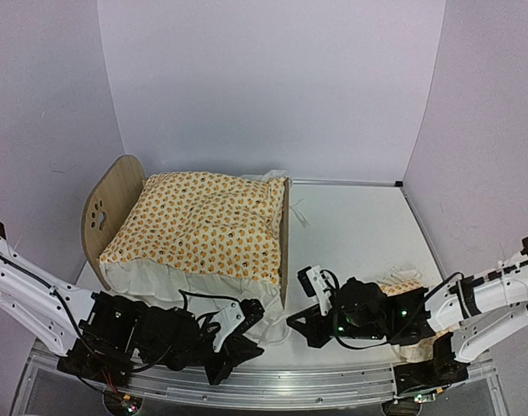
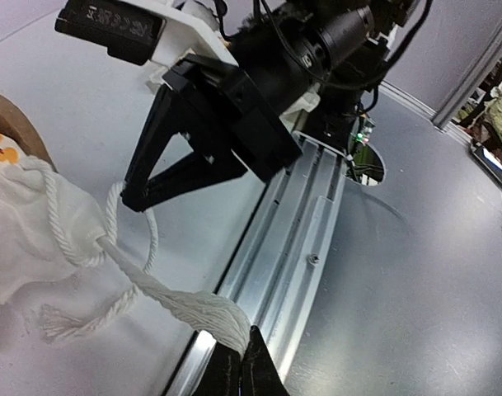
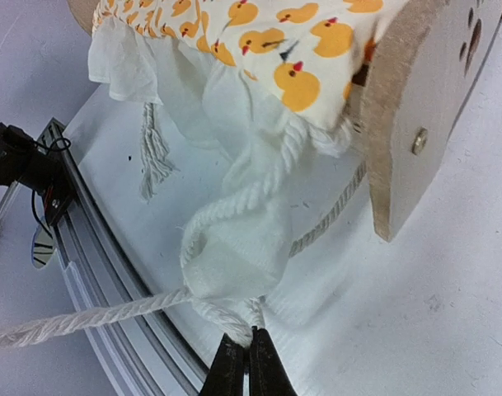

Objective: Set up the pet bed

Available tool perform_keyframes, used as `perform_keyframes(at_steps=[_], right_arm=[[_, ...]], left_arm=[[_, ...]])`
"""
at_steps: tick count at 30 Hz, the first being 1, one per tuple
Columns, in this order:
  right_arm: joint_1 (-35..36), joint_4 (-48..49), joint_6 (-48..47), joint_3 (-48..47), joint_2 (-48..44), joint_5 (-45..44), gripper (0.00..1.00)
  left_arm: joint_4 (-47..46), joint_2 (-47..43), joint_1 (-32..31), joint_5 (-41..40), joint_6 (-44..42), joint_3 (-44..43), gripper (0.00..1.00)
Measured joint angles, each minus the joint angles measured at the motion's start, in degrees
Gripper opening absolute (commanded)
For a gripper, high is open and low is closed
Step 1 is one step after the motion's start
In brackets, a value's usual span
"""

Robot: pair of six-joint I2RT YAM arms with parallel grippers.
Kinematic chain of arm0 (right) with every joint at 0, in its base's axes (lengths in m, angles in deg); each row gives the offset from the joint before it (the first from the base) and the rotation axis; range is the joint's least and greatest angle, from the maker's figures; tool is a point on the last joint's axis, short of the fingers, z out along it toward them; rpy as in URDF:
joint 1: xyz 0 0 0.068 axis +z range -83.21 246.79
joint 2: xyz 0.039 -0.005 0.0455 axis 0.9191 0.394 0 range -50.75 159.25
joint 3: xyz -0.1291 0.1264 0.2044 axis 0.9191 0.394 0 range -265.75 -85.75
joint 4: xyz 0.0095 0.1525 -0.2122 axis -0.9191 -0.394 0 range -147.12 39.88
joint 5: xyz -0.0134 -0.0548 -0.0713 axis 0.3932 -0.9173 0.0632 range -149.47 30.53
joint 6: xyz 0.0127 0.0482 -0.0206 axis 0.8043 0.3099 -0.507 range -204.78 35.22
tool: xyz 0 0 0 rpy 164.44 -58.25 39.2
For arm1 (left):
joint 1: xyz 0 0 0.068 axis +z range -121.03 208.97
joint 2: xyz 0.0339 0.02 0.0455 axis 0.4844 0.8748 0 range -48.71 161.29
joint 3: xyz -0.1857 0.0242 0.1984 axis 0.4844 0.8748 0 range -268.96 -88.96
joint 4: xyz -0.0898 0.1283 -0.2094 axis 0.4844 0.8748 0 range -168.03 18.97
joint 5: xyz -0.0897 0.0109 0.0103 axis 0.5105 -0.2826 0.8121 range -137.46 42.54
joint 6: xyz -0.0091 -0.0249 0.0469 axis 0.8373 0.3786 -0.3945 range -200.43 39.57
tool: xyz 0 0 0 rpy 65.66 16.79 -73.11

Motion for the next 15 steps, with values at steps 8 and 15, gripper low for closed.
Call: perform_keyframes(at_steps=[8, 15], right_arm=[[-1.07, -10.80, -0.81, 2.47, -3.41, 5.18, 0.00], [-1.14, -20.61, 0.35, -0.37, -1.27, 5.09, 0.00]], left_arm=[[0.68, 2.47, -0.26, 9.44, 3.98, -0.20, 0.00], [0.85, 11.58, -0.26, 13.09, 2.86, -2.99, 0.00]])
